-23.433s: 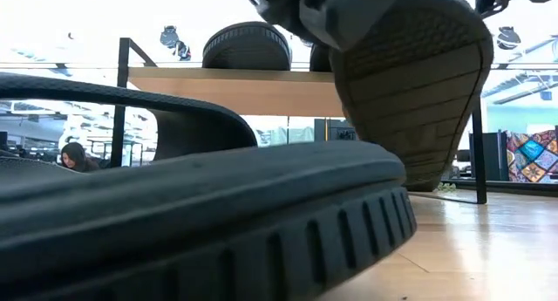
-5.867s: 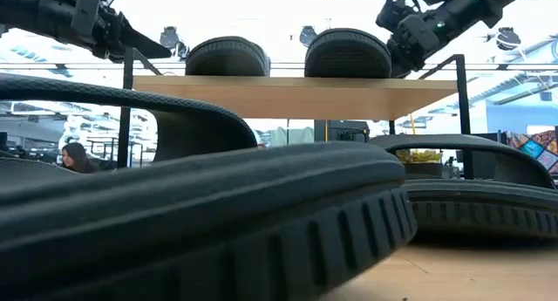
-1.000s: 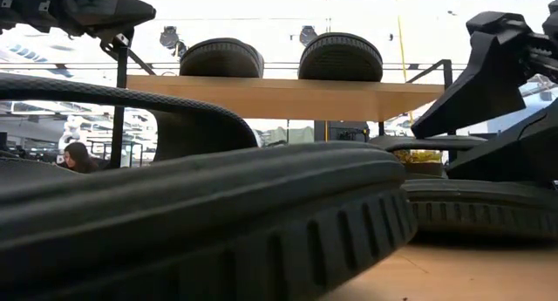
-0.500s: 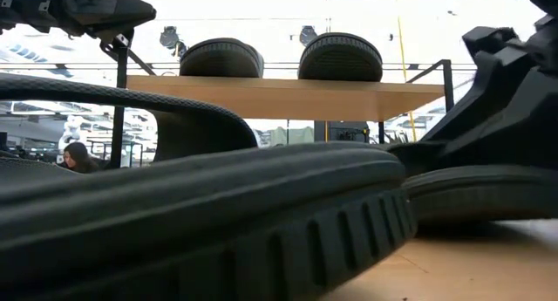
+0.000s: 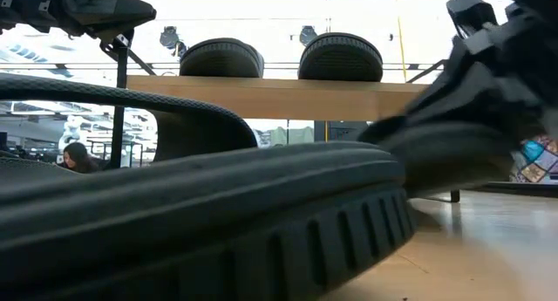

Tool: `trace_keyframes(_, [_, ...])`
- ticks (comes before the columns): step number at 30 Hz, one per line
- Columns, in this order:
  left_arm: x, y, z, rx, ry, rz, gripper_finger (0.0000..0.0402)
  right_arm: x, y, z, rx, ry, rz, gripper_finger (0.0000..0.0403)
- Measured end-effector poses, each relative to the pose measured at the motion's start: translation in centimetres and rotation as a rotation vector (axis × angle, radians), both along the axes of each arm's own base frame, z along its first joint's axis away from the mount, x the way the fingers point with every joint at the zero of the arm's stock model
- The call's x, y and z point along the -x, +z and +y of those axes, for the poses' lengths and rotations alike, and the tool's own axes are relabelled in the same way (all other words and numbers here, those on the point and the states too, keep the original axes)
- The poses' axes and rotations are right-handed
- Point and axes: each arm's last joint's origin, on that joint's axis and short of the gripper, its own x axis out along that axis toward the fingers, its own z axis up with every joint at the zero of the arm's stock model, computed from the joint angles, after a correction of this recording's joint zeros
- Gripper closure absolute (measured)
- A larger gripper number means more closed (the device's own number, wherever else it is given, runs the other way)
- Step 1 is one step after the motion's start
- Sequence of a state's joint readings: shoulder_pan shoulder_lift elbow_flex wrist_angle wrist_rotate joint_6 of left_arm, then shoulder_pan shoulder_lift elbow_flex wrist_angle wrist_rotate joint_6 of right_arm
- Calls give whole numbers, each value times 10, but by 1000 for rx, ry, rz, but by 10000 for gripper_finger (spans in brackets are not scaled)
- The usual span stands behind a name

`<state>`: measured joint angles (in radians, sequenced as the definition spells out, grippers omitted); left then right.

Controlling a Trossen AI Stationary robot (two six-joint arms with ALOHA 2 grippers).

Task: Pick and place slides into the shelf
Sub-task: Put the black slide under the shelf

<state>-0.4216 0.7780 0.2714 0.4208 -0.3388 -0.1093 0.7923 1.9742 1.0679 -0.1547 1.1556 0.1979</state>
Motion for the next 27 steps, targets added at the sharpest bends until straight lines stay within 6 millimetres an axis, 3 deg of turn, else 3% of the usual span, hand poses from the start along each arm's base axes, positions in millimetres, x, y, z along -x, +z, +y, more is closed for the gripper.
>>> trace_keyframes(9, [0,0,0,-1,0,0,400,-9,3,-21,83,-77,28,402])
trace_keyframes(16, [0,0,0,-1,0,0,382,-10,-2,-45,51,-181,84,402])
trace_keyframes(27, [0,0,0,-1,0,0,400,-7,-6,-55,13,-225,131,402])
